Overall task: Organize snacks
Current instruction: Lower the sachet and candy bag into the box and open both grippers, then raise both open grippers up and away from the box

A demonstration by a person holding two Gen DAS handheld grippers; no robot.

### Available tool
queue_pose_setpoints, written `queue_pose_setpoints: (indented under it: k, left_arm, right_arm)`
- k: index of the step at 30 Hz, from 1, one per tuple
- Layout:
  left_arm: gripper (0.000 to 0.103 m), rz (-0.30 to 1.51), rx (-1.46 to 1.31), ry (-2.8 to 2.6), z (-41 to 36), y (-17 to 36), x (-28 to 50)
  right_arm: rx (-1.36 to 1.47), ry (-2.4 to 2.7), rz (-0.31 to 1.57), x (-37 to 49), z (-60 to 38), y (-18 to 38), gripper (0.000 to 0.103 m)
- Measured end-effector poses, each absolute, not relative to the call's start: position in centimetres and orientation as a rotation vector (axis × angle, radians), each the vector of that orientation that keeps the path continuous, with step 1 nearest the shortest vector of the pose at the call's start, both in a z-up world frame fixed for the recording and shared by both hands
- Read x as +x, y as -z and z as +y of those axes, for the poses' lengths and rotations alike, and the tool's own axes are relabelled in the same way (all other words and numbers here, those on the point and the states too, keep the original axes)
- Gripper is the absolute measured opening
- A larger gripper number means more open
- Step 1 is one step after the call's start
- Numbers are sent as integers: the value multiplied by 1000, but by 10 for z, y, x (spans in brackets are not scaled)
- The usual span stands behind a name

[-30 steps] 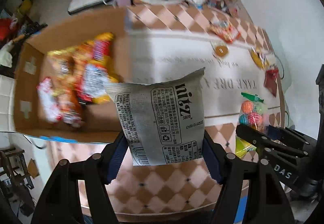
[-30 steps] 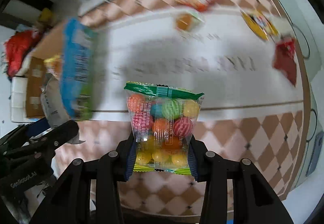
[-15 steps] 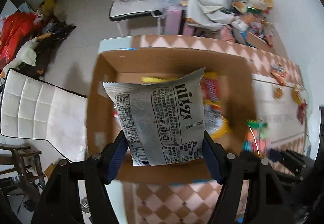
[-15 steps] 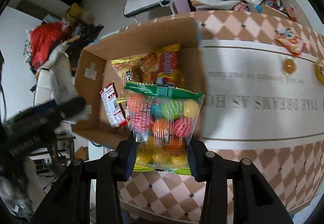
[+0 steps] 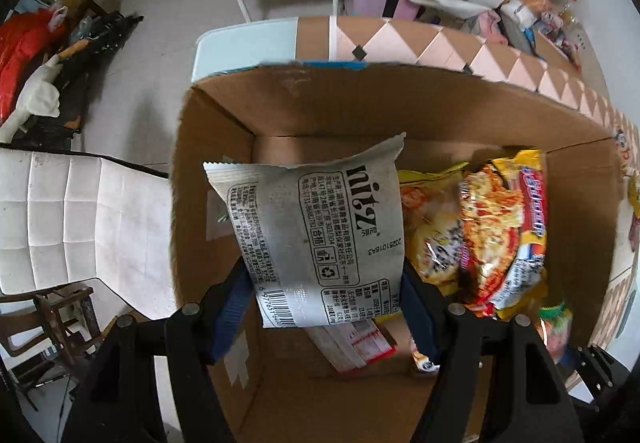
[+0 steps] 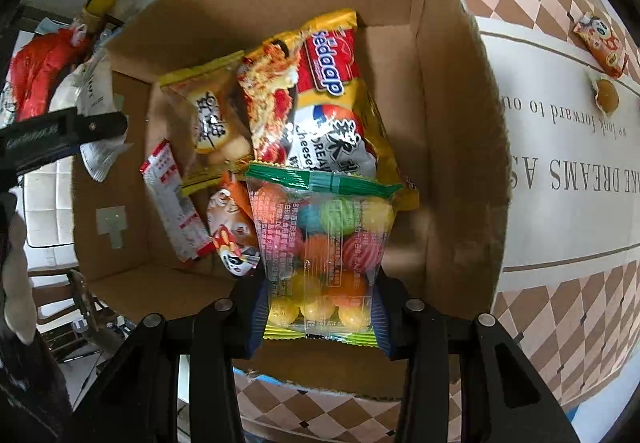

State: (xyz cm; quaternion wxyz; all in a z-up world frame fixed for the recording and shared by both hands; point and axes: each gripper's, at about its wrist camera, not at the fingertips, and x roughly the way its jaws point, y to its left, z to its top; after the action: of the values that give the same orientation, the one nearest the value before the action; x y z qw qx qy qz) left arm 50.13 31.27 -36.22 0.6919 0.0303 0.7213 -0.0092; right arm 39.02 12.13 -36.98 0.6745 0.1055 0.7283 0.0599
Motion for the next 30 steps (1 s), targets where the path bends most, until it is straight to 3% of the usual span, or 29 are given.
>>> queue_pose_setpoints:
  k: [5, 7, 12, 21, 30]
  left_arm:
    - [69, 1702, 70, 44, 310, 385, 507]
    - [69, 1722, 80, 5, 310, 391, 508]
    - [78, 1704, 46, -3, 312, 387, 507]
    - [83, 1641, -10, 37, 306, 354, 485]
    - [83, 1429, -36, 49, 303, 277, 421]
  right_arm:
    - [232, -110, 1684, 394, 124, 382, 46]
    - [241, -94, 1716, 396, 124, 388, 51]
    - [220, -116, 1717, 394, 137, 383, 92]
    - [195, -96, 1663, 392, 140, 362, 92]
    - [134, -94, 1509, 374, 126, 311, 93]
